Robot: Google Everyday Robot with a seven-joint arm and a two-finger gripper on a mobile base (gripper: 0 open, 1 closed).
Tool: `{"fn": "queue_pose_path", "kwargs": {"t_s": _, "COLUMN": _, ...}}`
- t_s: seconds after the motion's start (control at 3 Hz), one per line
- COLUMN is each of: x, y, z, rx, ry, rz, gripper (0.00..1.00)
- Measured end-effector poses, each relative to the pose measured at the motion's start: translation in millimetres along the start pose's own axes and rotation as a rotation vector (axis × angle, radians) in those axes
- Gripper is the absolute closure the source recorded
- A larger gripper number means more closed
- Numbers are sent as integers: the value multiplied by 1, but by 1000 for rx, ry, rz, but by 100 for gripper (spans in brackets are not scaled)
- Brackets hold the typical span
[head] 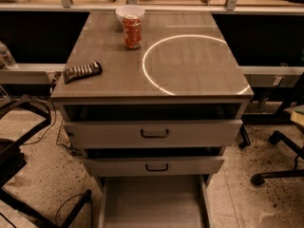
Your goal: Place sponge into bottom drawer
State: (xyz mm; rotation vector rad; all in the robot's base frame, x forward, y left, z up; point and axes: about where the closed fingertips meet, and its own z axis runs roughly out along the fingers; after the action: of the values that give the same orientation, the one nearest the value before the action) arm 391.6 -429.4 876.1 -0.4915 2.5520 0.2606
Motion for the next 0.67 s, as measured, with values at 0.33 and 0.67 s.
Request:
{"fn": "queue_pose_path", "kwargs": {"t_s": 0.33, "x": 0, "y": 0, "z": 0, "rx": 0, "ry": 0, "rz": 0, "gripper": 100}}
{"fn": "queue_pose_path", "kwargs": {"t_s": 0.67, "x": 24, "y": -8, "z": 32, "rx": -54, "ry": 24, "rz": -18, "gripper": 100}}
